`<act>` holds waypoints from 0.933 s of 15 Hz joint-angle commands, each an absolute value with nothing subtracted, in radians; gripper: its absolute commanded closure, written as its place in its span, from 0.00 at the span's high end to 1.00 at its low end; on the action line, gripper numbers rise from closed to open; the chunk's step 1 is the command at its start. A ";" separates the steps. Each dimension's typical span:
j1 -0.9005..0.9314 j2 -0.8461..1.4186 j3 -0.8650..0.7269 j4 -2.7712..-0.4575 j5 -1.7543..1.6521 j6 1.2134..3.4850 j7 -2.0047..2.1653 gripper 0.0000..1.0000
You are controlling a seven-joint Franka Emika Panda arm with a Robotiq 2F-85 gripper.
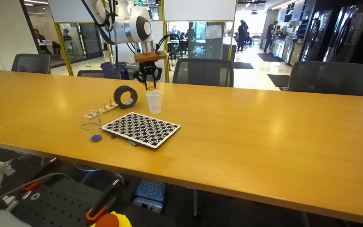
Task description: Put the round yellow block in the white cup then put the round blue block in the clear cup then put the last round yellow block in the white cup
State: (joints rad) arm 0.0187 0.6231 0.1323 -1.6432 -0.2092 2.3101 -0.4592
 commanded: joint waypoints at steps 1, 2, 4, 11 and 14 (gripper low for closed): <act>0.005 0.701 0.138 -1.521 -0.172 2.245 -0.501 0.21; 0.004 0.712 0.137 -1.504 -0.169 2.232 -0.497 0.62; 0.007 0.723 0.135 -1.487 -0.171 2.217 -0.487 0.74; 0.011 0.529 0.146 -1.687 -0.111 2.214 -0.386 1.00; 0.027 0.380 0.148 -1.838 -0.076 2.210 -0.301 1.00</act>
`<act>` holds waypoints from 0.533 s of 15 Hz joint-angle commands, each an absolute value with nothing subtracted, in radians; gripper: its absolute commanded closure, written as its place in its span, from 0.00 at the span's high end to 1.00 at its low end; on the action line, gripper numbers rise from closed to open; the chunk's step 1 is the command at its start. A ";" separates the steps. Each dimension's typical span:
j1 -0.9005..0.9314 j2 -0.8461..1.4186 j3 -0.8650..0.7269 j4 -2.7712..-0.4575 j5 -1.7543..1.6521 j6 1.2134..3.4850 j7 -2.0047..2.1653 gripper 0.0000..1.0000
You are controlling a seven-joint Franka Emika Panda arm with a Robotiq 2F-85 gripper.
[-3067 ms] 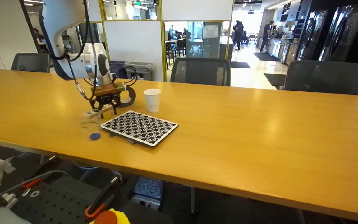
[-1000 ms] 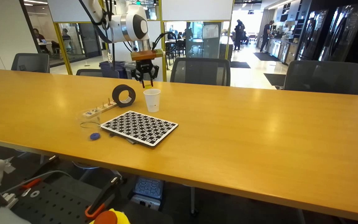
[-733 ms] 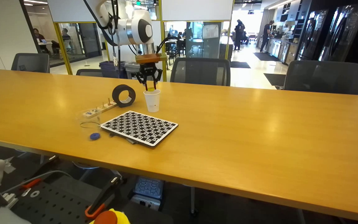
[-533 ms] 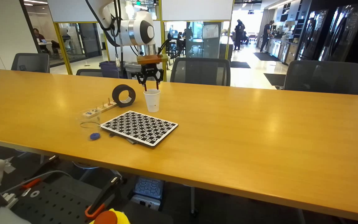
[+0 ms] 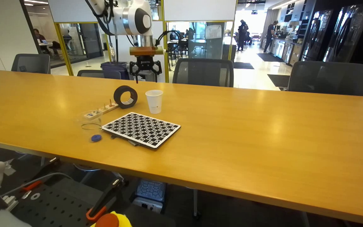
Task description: Put the round yellow block in the white cup then put the round blue block in the clear cup then put the last round yellow block in the white cup
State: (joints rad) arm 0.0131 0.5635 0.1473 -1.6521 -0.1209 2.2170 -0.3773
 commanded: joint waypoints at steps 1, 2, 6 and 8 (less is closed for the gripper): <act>0.033 0.331 0.148 -1.886 -0.062 2.203 -0.272 1.00; 0.034 0.282 0.152 -1.937 -0.032 2.203 -0.239 1.00; 0.062 0.076 0.158 -2.149 0.053 2.214 -0.146 1.00; 0.081 -0.031 0.156 -2.250 0.078 2.215 -0.091 1.00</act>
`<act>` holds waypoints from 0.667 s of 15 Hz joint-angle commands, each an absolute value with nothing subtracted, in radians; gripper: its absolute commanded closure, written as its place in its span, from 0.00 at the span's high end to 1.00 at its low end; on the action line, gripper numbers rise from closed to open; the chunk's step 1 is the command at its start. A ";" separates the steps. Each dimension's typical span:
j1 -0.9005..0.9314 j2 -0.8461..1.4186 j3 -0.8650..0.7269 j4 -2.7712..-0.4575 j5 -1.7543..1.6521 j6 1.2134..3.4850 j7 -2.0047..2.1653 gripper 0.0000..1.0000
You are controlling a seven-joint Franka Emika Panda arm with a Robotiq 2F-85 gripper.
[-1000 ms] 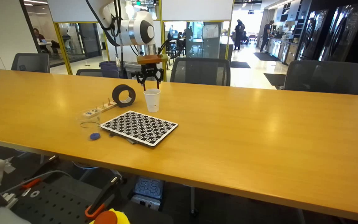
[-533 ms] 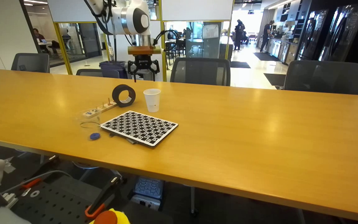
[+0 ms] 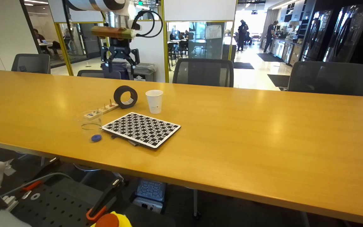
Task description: Put the round yellow block in the white cup then put the round blue block in the clear cup then put the last round yellow block in the white cup
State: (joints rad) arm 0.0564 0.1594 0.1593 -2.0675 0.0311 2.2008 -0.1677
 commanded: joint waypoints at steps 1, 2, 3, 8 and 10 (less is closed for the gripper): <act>0.090 -0.085 0.156 -2.297 0.087 2.209 -0.069 1.00; 0.100 -0.139 0.157 -2.347 0.094 2.211 -0.042 1.00; 0.109 -0.195 0.158 -2.393 0.101 2.205 -0.017 1.00; 0.141 -0.456 0.158 -2.551 0.077 2.023 0.043 1.00; 0.143 -0.556 0.156 -2.592 0.069 1.923 0.058 1.00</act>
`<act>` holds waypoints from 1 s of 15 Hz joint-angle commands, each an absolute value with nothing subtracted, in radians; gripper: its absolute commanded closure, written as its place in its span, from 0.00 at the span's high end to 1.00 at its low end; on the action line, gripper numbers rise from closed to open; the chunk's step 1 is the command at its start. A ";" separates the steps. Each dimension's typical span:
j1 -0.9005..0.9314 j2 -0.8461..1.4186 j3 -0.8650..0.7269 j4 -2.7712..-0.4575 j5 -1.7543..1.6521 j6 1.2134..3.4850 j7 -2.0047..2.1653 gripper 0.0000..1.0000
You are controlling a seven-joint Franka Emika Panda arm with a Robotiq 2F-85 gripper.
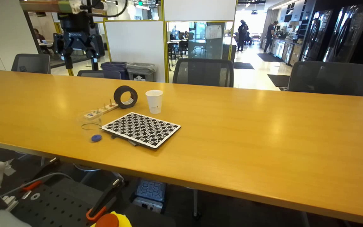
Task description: Put the round yellow block in the white cup then put the round blue block in the clear cup then put the last round yellow block in the white cup
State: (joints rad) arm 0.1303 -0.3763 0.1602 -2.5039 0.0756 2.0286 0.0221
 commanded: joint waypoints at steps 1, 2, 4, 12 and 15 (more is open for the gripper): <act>0.141 -0.607 0.155 -2.611 0.060 1.880 0.062 1.00; 0.140 -0.657 0.151 -2.628 0.056 1.844 0.057 1.00; 0.135 -0.755 0.138 -2.661 0.042 1.798 0.044 1.00; 0.112 -1.003 0.077 -2.767 -0.036 1.827 0.007 1.00; 0.103 -1.003 0.054 -2.747 -0.038 1.828 -0.004 1.00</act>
State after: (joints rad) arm 0.1228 -0.9736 0.0723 -2.7492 -0.0262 1.8038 0.0269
